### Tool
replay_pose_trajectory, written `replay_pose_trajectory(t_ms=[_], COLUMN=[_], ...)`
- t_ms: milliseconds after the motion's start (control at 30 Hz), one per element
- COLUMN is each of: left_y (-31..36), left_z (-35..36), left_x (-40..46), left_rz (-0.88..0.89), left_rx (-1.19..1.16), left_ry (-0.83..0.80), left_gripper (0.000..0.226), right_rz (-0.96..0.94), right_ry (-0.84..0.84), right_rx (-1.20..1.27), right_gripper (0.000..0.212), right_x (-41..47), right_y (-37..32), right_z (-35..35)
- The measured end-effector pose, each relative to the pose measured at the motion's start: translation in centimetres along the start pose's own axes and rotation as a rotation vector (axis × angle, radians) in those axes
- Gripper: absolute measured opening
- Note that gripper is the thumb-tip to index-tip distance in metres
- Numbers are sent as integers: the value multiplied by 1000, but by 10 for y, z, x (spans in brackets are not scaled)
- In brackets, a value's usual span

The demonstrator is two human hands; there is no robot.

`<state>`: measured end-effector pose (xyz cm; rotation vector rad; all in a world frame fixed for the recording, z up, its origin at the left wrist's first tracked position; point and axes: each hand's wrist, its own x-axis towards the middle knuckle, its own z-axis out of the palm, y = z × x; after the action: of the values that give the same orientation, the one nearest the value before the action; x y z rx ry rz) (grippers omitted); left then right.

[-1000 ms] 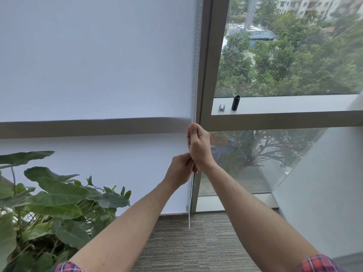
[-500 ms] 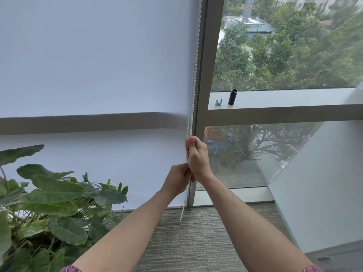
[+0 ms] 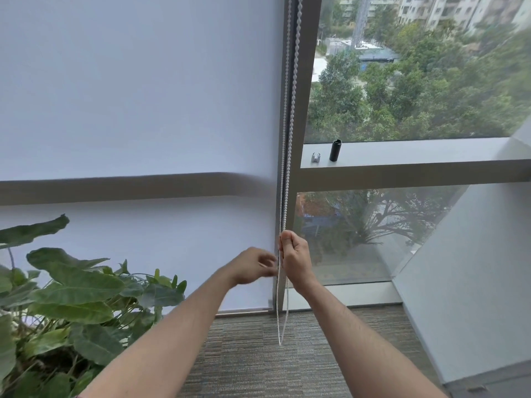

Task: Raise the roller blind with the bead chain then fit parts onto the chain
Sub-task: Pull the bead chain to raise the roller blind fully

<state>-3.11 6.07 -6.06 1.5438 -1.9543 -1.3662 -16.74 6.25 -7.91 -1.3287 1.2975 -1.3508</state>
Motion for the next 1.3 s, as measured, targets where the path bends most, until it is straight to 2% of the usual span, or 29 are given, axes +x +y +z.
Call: replay_pose_trajectory(t_ms=[67, 133, 233, 300, 367, 600, 700, 800, 867, 900, 967, 1033, 1200, 1300], left_y=[20, 48, 85, 100, 105, 92, 94, 92, 88, 84, 71, 56, 34, 35], left_z=[-16, -26, -31, -28, -19, 14, 15, 16, 20, 22, 26, 31, 52, 61], left_x=[-2, -3, -8, -9, -7, -5, -2, 4, 6, 7, 8, 7, 3, 6], left_rz=[82, 200, 403, 520, 554, 409, 346, 291, 258, 239, 201, 160, 128, 125], left_rx=[-178, -499, -834, -837, -785, -827, -826, -794, -778, -770, -755, -731, -751, -760], left_ry=[196, 316, 209, 180, 239, 456, 474, 463, 452, 447, 431, 422, 387, 398], left_gripper=[19, 19, 30, 37, 40, 50, 48, 48, 49, 49, 48, 47, 49, 49], right_rz=[-2, -1, 38, 72, 107, 210, 296, 299, 293, 289, 258, 142, -49, -117], right_ry=[-7, -29, -60, -73, -86, -176, -240, -265, -212, -166, -92, -67, -153, -107], right_rx=[-2, 9, 6, -14, -14, -33, 16, -57, -46, -13, 34, 72, 322, 454], right_gripper=[41, 39, 39, 41, 46, 45, 41, 30, 33, 42, 63, 69, 43, 41], right_x=[-4, -8, -18, -27, -37, -54, -51, -38, -22, -12, 5, 19, 40, 47], right_y=[0, -1, 3, 10, 20, 43, 44, 37, 26, 16, -11, -42, -116, -138], right_z=[3, 8, 11, 8, 4, -5, -9, -15, -23, -26, -31, -33, -18, -7])
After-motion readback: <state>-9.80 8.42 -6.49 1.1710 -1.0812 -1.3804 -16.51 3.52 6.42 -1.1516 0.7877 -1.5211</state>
